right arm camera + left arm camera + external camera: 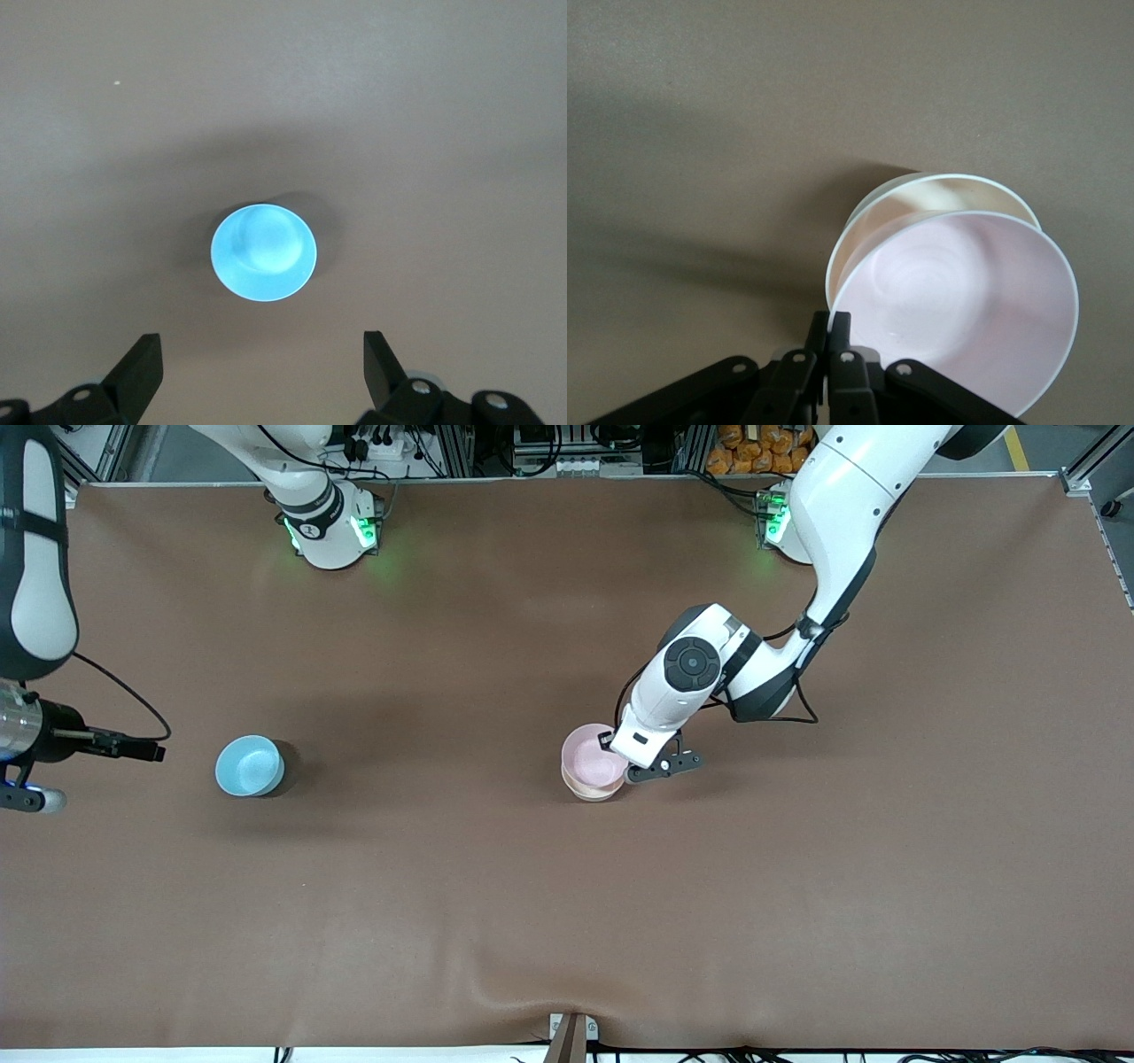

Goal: Stack pink and blue bowls on white bowl
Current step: 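Release the pink bowl while the right gripper reaches the blue bowl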

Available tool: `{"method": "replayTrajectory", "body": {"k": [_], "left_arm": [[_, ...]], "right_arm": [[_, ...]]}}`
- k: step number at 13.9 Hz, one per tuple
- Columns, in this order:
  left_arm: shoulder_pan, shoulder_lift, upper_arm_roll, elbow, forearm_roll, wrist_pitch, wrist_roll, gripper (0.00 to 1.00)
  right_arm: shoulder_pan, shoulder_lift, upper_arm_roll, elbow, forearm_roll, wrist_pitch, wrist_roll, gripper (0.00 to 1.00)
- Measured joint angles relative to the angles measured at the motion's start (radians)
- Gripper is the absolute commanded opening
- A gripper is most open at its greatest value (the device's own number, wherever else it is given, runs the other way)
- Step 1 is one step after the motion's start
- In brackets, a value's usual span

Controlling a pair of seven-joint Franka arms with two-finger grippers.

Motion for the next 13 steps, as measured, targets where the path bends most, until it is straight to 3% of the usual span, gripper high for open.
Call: {"method": "replayTrajectory", "body": {"k": [2, 5, 6, 7, 8, 11, 13], "left_arm": [[0.0, 0.002, 0.003, 0.008, 0.0, 0.0, 0.0, 0.0], [-0.001, 0.013, 0.009, 0.025, 0.0, 0.0, 0.0, 0.04], [-0.001, 0.021, 0.01, 0.032, 0.0, 0.001, 0.0, 0.45], [-0.001, 0.027, 0.01, 0.04, 0.0, 0.001, 0.0, 0.79], [0.0, 0.032, 0.01, 0.047, 0.0, 0.001, -0.001, 1.0], [0.0, 0.034, 0.011, 0.06, 0.0, 0.002, -0.028, 1.0], [0.01, 0.023, 0.013, 0.078, 0.001, -0.002, -0.032, 1.0]], "right_arm": [[-0.009, 0.021, 0.0, -0.005, 0.0, 0.02, 0.0, 1.0], [-0.03, 0.036, 0.0, -0.094, 0.0, 0.178, -0.038, 1.0], [-0.043, 0.042, 0.0, -0.138, 0.0, 0.242, -0.068, 1.0], [-0.053, 0.047, 0.0, -0.176, 0.0, 0.298, -0.088, 1.0], [-0.059, 0.049, 0.0, -0.213, 0.0, 0.351, -0.101, 1.0], [-0.065, 0.056, 0.0, -0.312, 0.0, 0.49, -0.115, 1.0], [-0.074, 0.066, 0.0, -0.335, 0.0, 0.511, -0.136, 0.96]]}}
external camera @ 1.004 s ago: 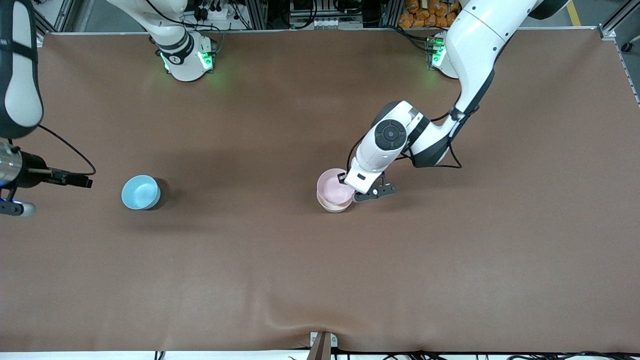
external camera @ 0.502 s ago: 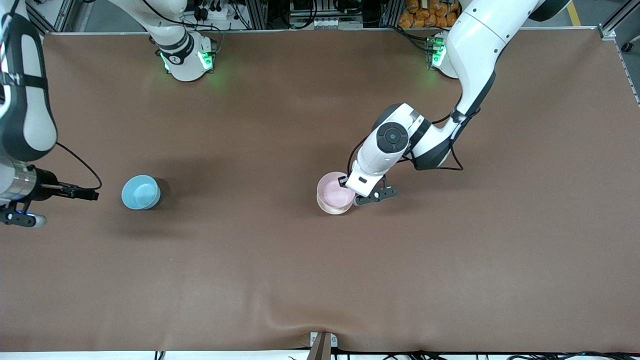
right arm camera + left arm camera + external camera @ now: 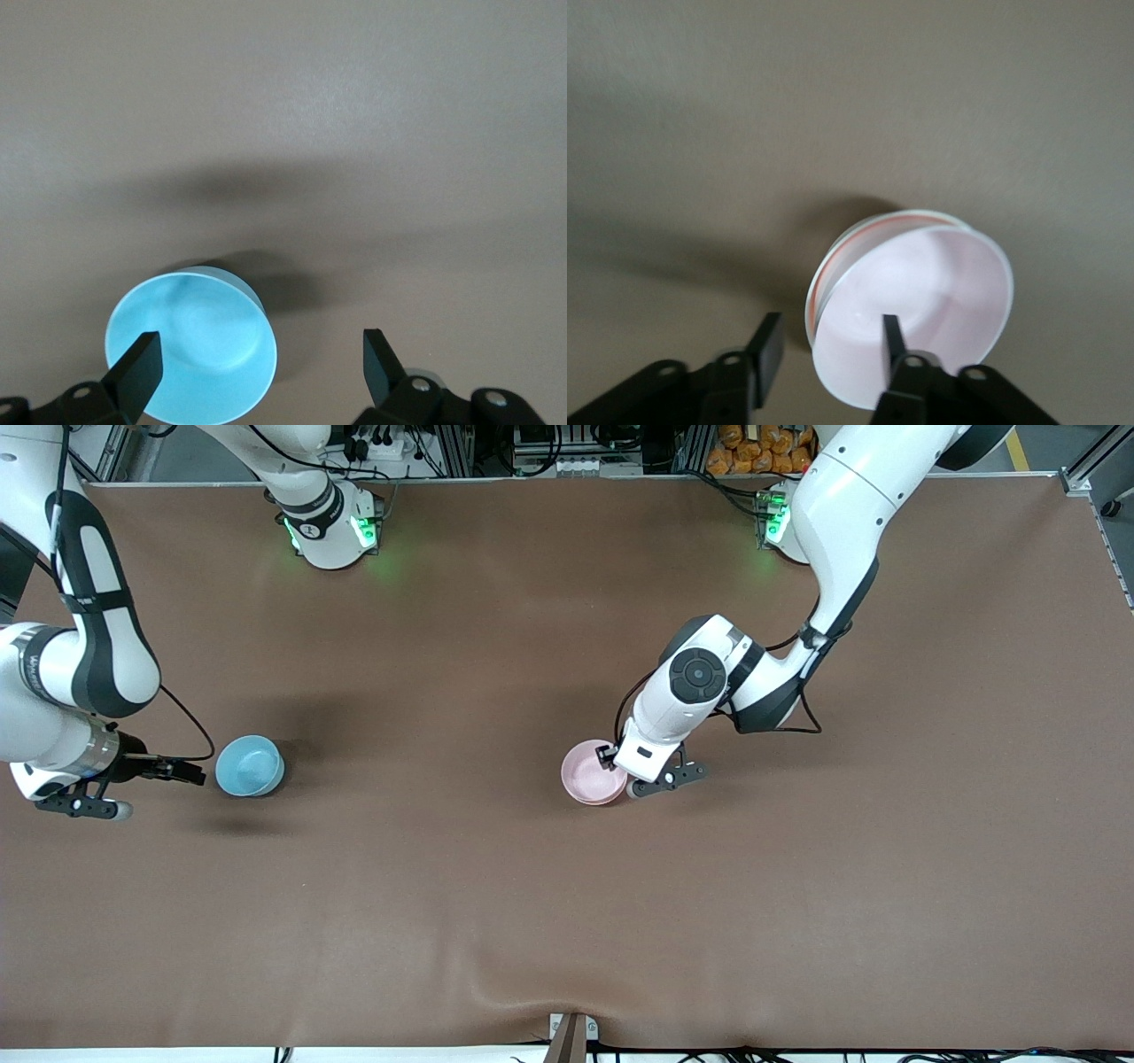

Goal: Stack pink and blue bowls on white bowl
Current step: 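Release the pink bowl while the right gripper reaches the blue bowl, then grasp the blue bowl rim while the left gripper withdraws upward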

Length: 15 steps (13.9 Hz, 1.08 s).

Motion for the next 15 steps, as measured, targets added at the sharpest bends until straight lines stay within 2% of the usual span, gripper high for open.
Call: {"method": "replayTrajectory", "body": {"k": [1, 3, 7, 8, 9, 10, 11, 15], "left_arm": [[0.019, -0.021, 0.001, 0.011, 0.004, -0.021, 0.0, 1.0], [0.073, -0.099, 0.001, 0.027, 0.011, -0.111, 0.018, 1.0], [0.228, -0.324, -0.001, 0.037, 0.012, -0.334, 0.164, 1.0], [0.267, -0.375, -0.001, 0.037, 0.012, -0.381, 0.212, 1.0], [0.299, -0.421, -0.001, 0.037, 0.011, -0.433, 0.257, 1.0], [0.322, -0.459, 0.0, 0.037, 0.011, -0.486, 0.299, 1.0], [0.342, -0.492, 0.0, 0.039, 0.011, -0.53, 0.344, 1.0], [0.415, -0.56, 0.003, 0.114, 0.01, -0.691, 0.48, 1.0]], "right_arm": [[-0.007, 0.008, 0.0, -0.005, 0.0, 0.008, -0.005, 0.9], [-0.018, 0.025, 0.0, -0.029, 0.0, 0.069, -0.023, 0.84], [-0.018, 0.049, 0.009, -0.16, 0.0, 0.237, -0.035, 0.7], [-0.018, 0.05, 0.011, -0.179, 0.0, 0.25, -0.035, 0.59], [-0.017, 0.05, 0.013, -0.19, 0.0, 0.252, -0.035, 0.42], [-0.017, 0.05, 0.014, -0.194, 0.0, 0.253, -0.035, 0.16], [-0.017, 0.05, 0.015, -0.196, 0.0, 0.253, -0.035, 0.0], [-0.017, 0.049, 0.016, -0.196, 0.0, 0.254, -0.035, 0.0]]}}
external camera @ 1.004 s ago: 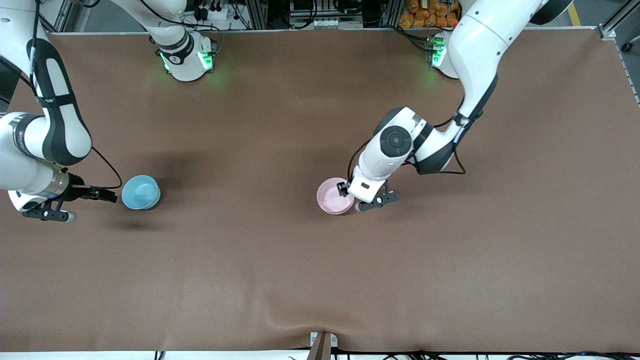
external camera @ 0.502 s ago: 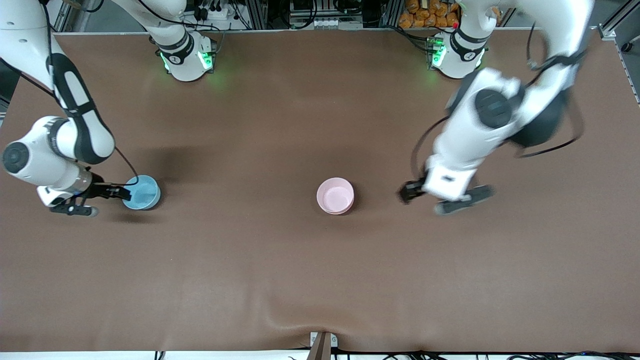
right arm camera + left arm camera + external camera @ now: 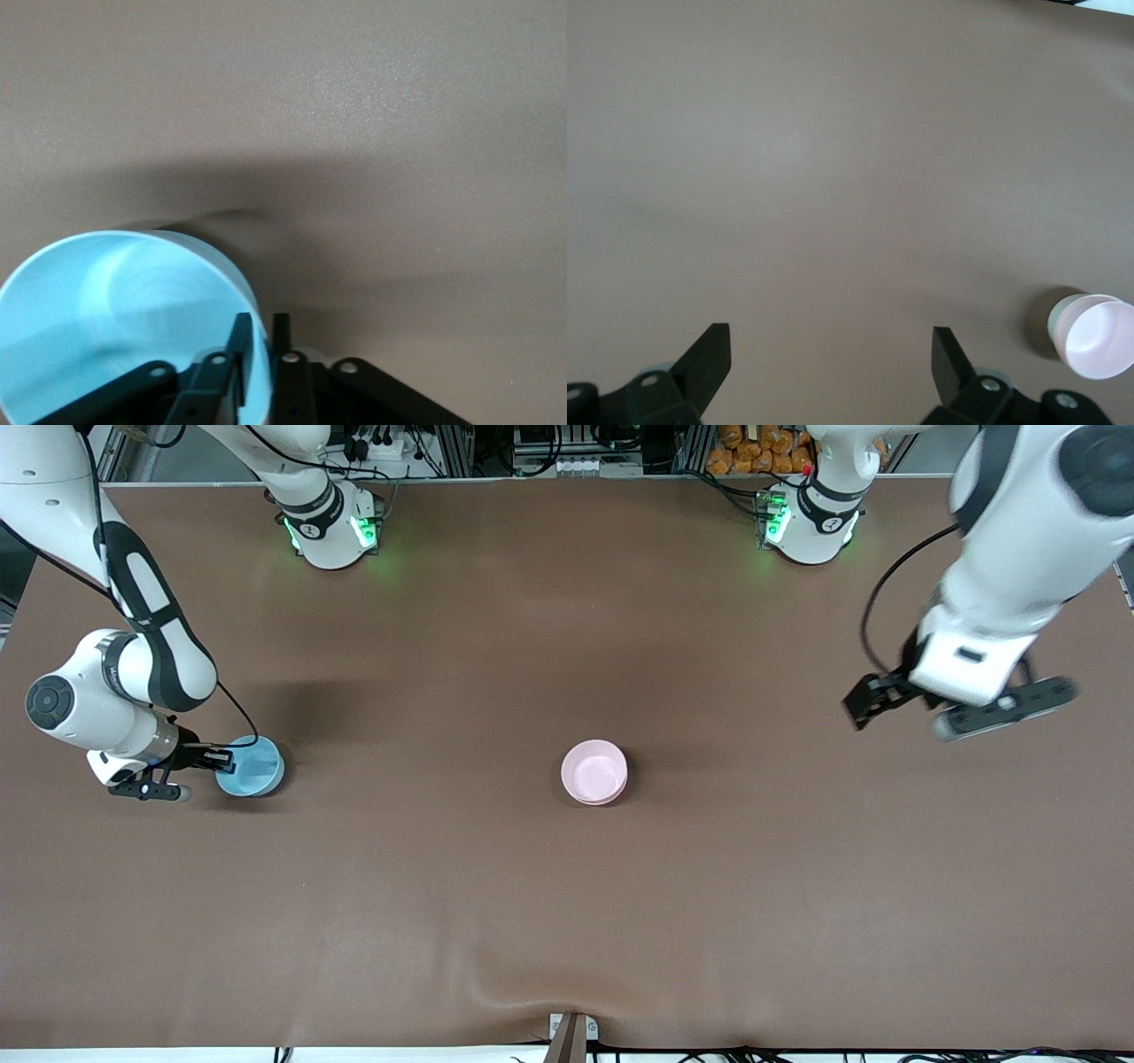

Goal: Stack pink and blue bowls on white bowl
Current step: 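Grasp the blue bowl rim while the left gripper withdraws upward, then carry the blue bowl with the right gripper onto the pink bowl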

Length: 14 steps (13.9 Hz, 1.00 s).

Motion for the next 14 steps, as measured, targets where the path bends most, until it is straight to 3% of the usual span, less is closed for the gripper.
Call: {"method": "replayTrajectory", "body": {"k": [2, 5, 7, 12, 14], "left_arm": [[0.02, -0.007, 0.032, 0.046, -0.013, -0.039, 0.114, 1.0], [-0.092, -0.021, 0.213, 0.064, -0.085, -0.094, 0.237, 1.0], [-0.142, -0.033, 0.284, 0.065, -0.103, -0.124, 0.295, 1.0], [-0.149, -0.096, 0.292, 0.066, -0.104, -0.162, 0.354, 1.0], [-0.149, -0.096, 0.296, 0.065, -0.104, -0.163, 0.365, 1.0]], "right_arm": [[0.006, -0.016, 0.007, 0.004, 0.001, -0.006, 0.001, 0.0], [0.044, -0.024, 0.016, 0.041, 0.001, -0.076, 0.081, 0.0], [0.121, -0.025, 0.025, 0.084, 0.004, -0.127, 0.244, 0.0], [0.347, -0.027, 0.099, 0.197, 0.167, -0.177, 0.642, 0.0], [0.428, -0.029, 0.114, 0.24, 0.189, -0.186, 0.792, 0.0]]}}
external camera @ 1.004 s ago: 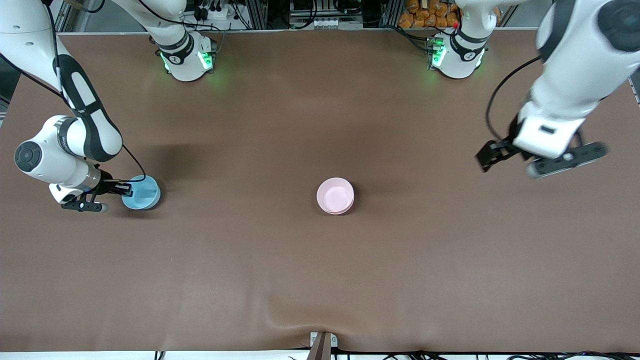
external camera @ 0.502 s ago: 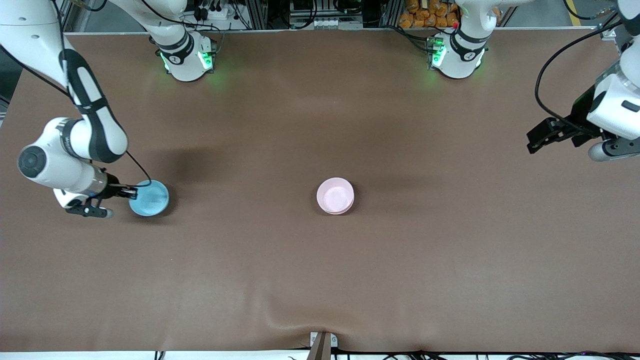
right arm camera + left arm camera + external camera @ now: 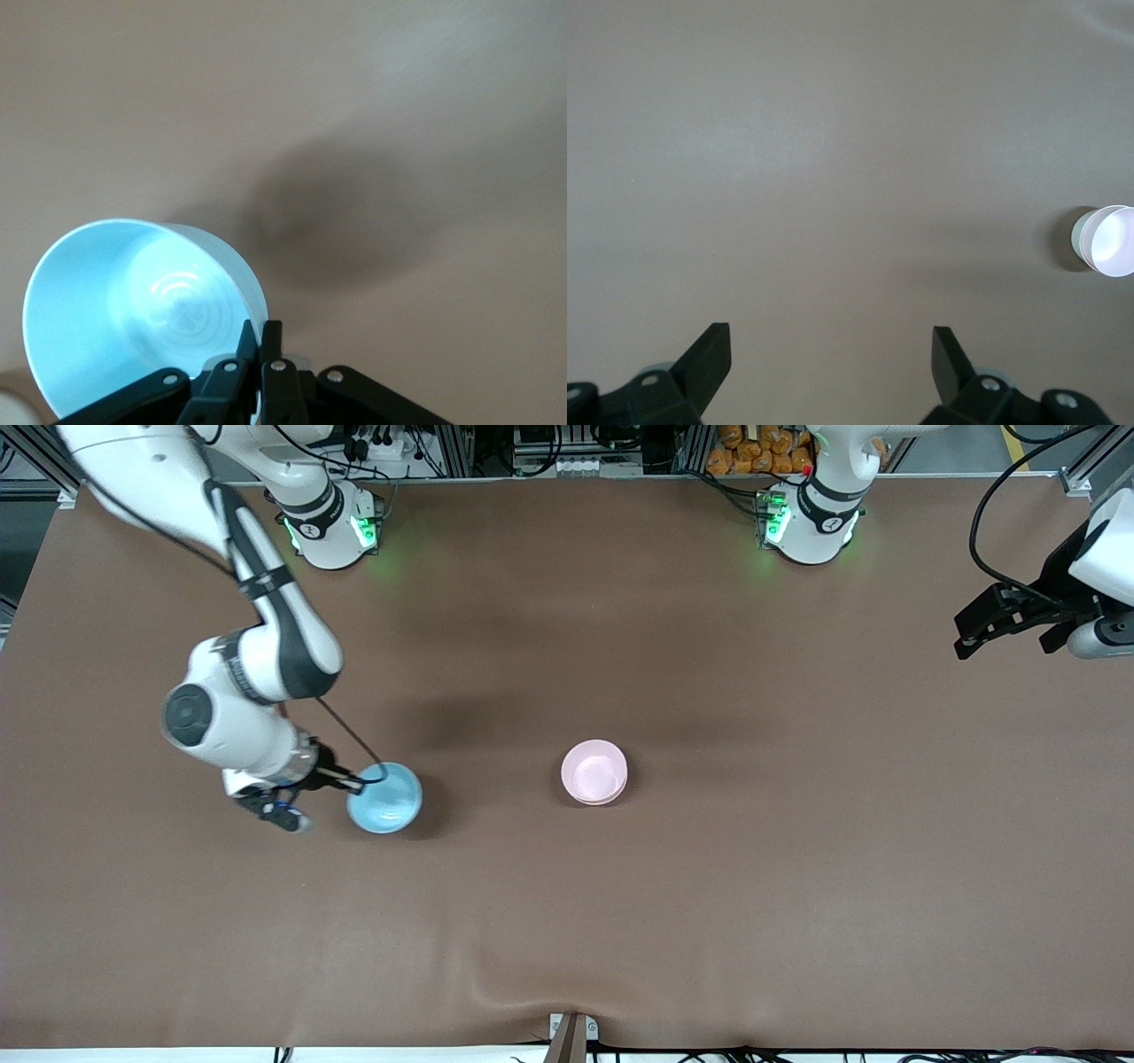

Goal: Stack pink and blue bowls on white bowl
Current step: 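Carry the blue bowl with the right gripper onto the pink bowl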

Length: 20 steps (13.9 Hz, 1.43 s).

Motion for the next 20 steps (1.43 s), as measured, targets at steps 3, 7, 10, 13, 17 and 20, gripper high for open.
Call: {"method": "replayTrajectory", "body": {"k": [3, 7, 10, 13, 17, 20], "left_arm": [[0.0, 0.0, 0.003, -0.004, 0.0, -0.001, 0.003, 1.0], [0.0, 0.002, 0.005, -0.005, 0.0, -0.002, 0.003, 1.0], [0.0, 0.003, 0.005, -0.005, 0.0, -0.001, 0.003, 1.0], [0.0, 0.004, 0.005, -0.005, 0.0, -0.001, 0.003, 1.0], [0.0, 0.004, 0.005, -0.005, 0.0, -0.001, 0.003, 1.0], [0.0, 0.005, 0.005, -0.005, 0.0, -0.001, 0.003, 1.0]], "right_arm": [[0.132, 0.0, 0.012, 0.036, 0.052, 0.003, 0.176, 0.0], [0.305, 0.002, 0.015, 0.07, 0.066, 0.055, 0.399, 0.0], [0.389, 0.034, 0.013, 0.074, 0.066, 0.136, 0.506, 0.0], [0.431, 0.085, 0.007, 0.103, 0.061, 0.145, 0.554, 0.0], [0.449, 0.153, -0.003, 0.164, 0.02, 0.145, 0.626, 0.0], [0.464, 0.198, -0.009, 0.219, -0.001, 0.144, 0.664, 0.0]]}}
